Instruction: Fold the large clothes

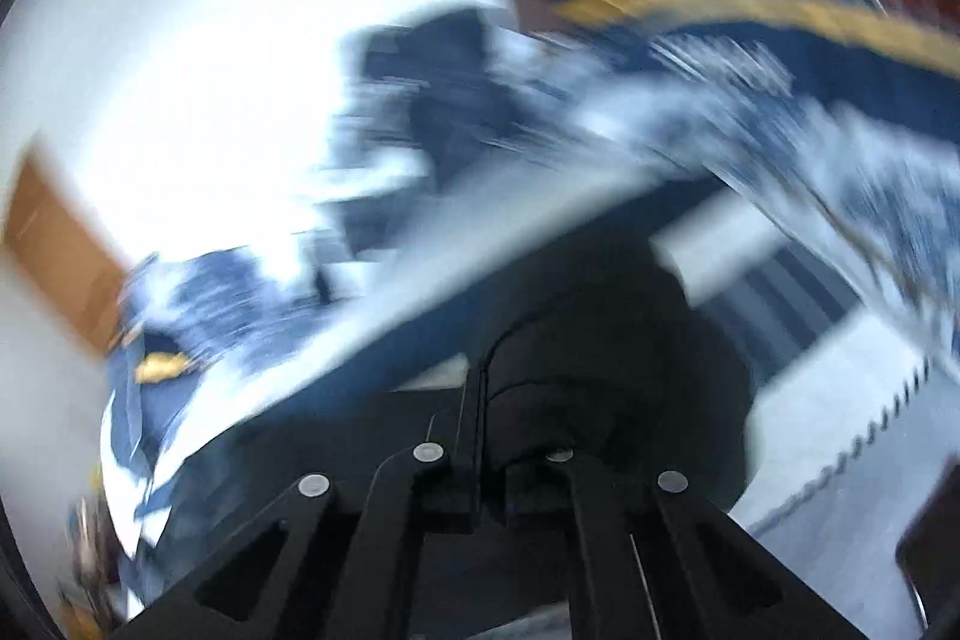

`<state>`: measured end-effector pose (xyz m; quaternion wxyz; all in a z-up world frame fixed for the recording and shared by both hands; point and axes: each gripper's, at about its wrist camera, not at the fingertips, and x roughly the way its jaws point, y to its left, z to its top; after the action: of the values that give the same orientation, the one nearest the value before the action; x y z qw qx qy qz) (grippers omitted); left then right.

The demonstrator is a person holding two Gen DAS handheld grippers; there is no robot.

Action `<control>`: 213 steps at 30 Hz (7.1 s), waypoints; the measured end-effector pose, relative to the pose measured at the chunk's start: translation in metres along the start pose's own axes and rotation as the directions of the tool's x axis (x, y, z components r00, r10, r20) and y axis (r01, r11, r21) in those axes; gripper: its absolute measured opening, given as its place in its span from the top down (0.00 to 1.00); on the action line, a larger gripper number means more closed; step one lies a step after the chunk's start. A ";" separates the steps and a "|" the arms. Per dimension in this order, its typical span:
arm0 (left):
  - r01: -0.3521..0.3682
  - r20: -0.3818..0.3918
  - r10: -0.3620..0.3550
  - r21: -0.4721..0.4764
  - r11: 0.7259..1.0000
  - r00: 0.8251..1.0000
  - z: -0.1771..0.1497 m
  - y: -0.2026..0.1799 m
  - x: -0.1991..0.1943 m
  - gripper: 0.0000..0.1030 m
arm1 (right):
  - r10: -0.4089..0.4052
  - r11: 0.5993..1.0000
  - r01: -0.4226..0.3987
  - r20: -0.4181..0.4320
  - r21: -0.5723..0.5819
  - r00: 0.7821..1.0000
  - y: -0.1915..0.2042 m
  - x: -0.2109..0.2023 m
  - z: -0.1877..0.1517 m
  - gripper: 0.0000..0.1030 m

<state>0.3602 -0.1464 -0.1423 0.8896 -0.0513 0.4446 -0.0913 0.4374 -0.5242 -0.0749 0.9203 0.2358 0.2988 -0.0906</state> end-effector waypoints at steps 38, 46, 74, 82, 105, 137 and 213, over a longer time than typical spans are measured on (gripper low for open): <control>-0.473 -0.014 0.486 0.203 0.857 0.874 0.069 -0.003 0.146 0.02 | 0.517 0.738 -0.244 -0.294 0.629 0.804 -0.011 0.076 -0.167 0.36; -0.559 -0.084 0.564 0.080 0.825 0.821 0.088 0.064 0.154 0.37 | 0.604 0.619 -0.270 -0.227 0.737 0.764 0.006 0.134 -0.182 0.46; -0.306 -0.098 0.291 -0.384 0.871 0.952 0.099 0.219 0.145 0.65 | 0.491 0.809 -0.234 -0.401 0.539 0.774 0.067 0.169 -0.179 0.91; -0.355 -0.095 0.352 -0.454 0.817 0.931 0.072 0.241 0.118 0.48 | 0.446 0.834 -0.198 -0.419 0.515 0.791 0.056 0.163 -0.182 0.91; -0.300 0.091 0.332 -0.260 0.918 0.939 0.167 0.216 0.145 0.94 | 0.334 0.890 -0.158 -0.376 0.428 0.864 0.048 0.141 -0.175 0.97; -0.201 0.179 0.258 -0.286 0.937 0.949 -0.036 0.211 -0.121 0.22 | 0.005 0.995 -0.026 -0.219 -0.094 0.976 0.196 -0.128 -0.206 0.24; 0.215 0.263 0.020 -0.828 0.518 0.965 0.004 0.553 0.019 0.11 | 0.293 0.722 -0.616 -0.667 -0.315 0.685 0.716 0.179 -0.343 0.97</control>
<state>0.4395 0.3908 -0.2498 0.7910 -0.5142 0.3180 0.0939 0.6276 0.2634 -0.1529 0.8045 0.0647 0.5025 0.3100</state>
